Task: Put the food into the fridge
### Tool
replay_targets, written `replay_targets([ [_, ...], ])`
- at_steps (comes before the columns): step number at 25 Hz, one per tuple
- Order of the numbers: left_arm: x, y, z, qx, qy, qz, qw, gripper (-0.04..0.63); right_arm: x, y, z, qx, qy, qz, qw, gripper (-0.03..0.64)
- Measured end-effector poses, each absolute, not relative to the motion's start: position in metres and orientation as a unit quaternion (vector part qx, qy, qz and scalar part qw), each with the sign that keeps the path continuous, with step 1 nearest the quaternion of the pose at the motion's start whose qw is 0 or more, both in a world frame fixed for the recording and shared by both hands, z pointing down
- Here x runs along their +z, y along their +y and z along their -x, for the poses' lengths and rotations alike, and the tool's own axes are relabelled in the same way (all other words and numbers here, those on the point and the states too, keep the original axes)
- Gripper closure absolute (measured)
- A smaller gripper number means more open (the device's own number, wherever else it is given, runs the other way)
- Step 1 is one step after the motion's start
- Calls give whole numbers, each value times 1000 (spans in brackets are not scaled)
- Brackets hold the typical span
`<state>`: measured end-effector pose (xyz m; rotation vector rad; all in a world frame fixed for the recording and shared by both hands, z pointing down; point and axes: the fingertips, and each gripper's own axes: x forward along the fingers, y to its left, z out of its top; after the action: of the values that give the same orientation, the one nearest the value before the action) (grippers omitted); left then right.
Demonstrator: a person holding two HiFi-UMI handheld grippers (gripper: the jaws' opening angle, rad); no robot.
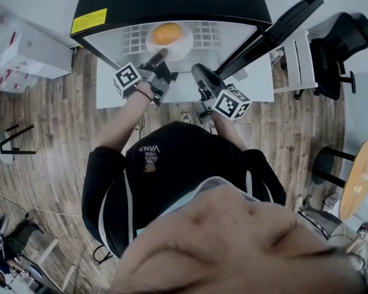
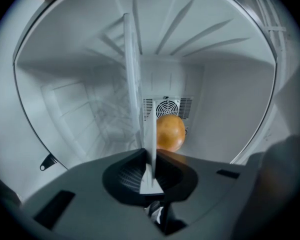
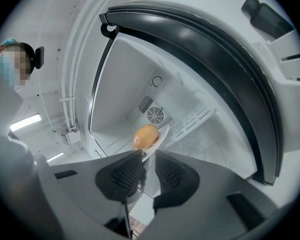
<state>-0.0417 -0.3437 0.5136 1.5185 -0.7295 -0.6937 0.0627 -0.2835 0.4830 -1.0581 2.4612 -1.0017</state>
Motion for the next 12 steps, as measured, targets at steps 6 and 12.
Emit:
replay_targets([
  [6,519,-346,40,-303,-315,-647,625,565,486,-282,-65,-350,850,369,140,546],
  [12,520,-346,40,-304,-314,-642,630,565,486,-283,-63,-350,851,365,140,546],
])
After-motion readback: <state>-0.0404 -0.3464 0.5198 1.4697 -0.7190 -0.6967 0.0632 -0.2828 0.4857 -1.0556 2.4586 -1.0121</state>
